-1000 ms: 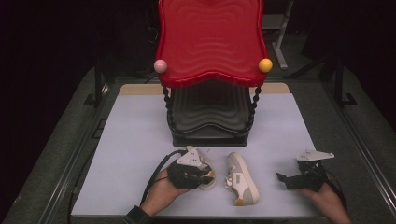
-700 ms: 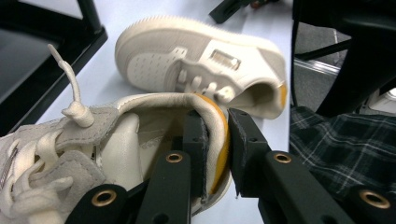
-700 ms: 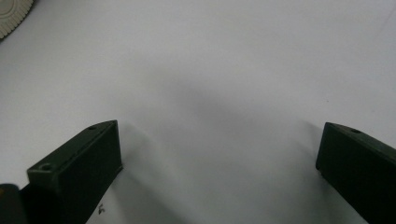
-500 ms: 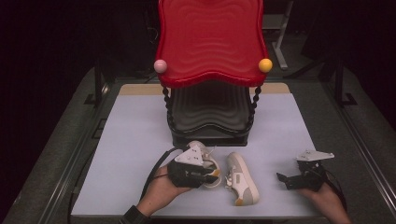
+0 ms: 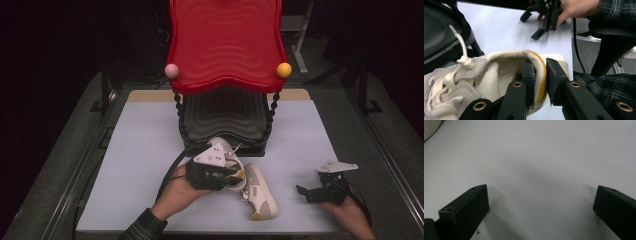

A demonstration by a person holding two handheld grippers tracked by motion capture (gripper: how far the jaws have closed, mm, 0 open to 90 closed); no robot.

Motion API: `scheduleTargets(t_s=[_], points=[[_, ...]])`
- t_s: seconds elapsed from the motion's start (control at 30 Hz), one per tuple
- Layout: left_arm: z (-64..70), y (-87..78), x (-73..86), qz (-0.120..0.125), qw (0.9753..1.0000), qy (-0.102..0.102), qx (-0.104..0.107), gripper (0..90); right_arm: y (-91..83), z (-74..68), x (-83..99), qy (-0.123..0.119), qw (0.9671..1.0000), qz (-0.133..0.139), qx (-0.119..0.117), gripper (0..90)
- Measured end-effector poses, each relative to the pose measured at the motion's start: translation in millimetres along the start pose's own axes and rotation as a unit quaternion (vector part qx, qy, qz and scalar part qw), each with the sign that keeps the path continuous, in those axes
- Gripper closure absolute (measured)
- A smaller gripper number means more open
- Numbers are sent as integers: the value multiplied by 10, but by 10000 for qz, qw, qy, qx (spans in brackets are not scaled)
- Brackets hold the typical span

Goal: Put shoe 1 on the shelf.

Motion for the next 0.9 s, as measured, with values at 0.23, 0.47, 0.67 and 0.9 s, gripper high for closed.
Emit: scheduleTargets(t_s=[0.23, 0.47, 0.67, 0.9], points=[[-189, -41, -100, 46, 9996, 268, -51, 777, -1, 0, 0, -1, 10000, 1, -4, 0], [-414, -79, -180, 5, 9980, 621, -93, 776, 0, 0, 0, -1, 10000, 3, -6, 0], [-643, -100, -178, -86, 9972, 700, -251, 776, -1, 0, 0, 3, 10000, 2, -7, 0], [-894, -94, -129, -193, 9964, 755, -329, 775, -1, 1, 1, -3, 10000, 12, -6, 0]])
Point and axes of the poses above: each handheld gripper's, and its own axes: y roughly forward along the jaws, x roughly out of its underside, z roughly to its right, the point moved 2 cm from there along y, roughly forward along the jaws, and after that the axes turned 15 degrees about y, right-handed, at the moved point
